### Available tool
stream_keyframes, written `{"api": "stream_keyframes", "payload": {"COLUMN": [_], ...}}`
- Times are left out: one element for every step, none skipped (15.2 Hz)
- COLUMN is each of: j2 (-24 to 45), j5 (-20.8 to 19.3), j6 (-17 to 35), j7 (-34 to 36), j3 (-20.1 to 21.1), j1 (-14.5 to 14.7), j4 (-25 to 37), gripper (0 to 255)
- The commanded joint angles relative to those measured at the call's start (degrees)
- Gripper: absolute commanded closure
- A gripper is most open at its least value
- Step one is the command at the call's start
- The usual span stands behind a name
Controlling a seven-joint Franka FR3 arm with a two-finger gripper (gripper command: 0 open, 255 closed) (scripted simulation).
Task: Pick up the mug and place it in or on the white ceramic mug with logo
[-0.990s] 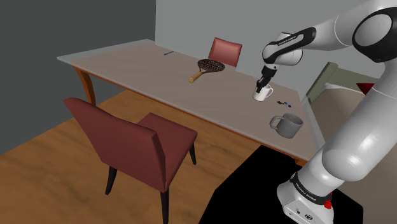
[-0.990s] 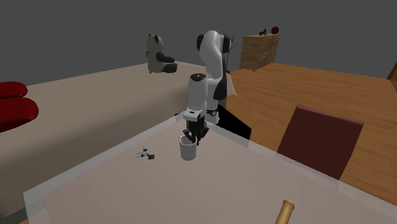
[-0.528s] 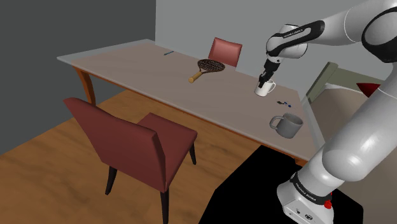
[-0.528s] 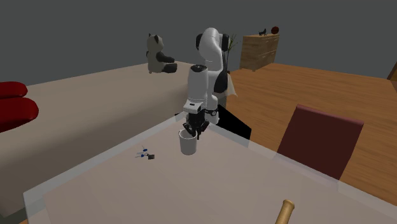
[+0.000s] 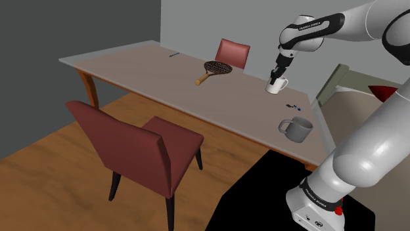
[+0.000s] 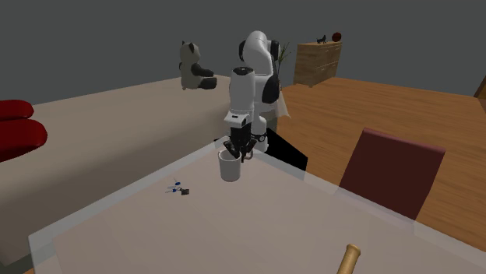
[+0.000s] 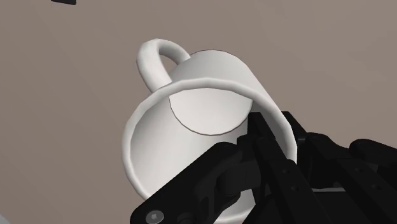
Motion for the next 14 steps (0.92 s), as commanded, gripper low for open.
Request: {"api": "stream_keyframes", "payload": {"j2": [-0.24,-0.46,-0.66,-0.85,-1.02,-1.18,-1.33,-1.46,-1.57,-1.68,-1.73,-4.44,-7.13,-9.8], "j5": [-0.11,-0.23,-0.33,-0.43,-0.51,-0.59,-0.66,-0.72,-0.77,-0.81,-0.83,-2.36,-3.84,-5.25], "j6": [-1.75,-2.5,-3.26,-4.01,-4.77,-5.53,-6.29,-7.05,-7.81,-8.57,-8.91,-8.81,-8.81,-8.92], "j7": [0.06,0.13,0.19,0.25,0.3,0.34,0.37,0.4,0.43,0.44,0.46,1.46,2.46,3.42], "j3": [0.05,0.08,0.11,0.14,0.18,0.21,0.24,0.27,0.3,0.32,0.34,0.68,1.09,1.59], "j1": [0.04,0.06,0.08,0.1,0.12,0.14,0.16,0.18,0.19,0.21,0.22,0.33,0.33,0.21], "j4": [1.53,2.1,2.68,3.27,3.88,4.5,5.13,5.77,6.43,7.1,7.4,4.92,2.52,0.22], "gripper": [255,255,255,255,255,255,255,255,255,255,255,255,255,255]}}
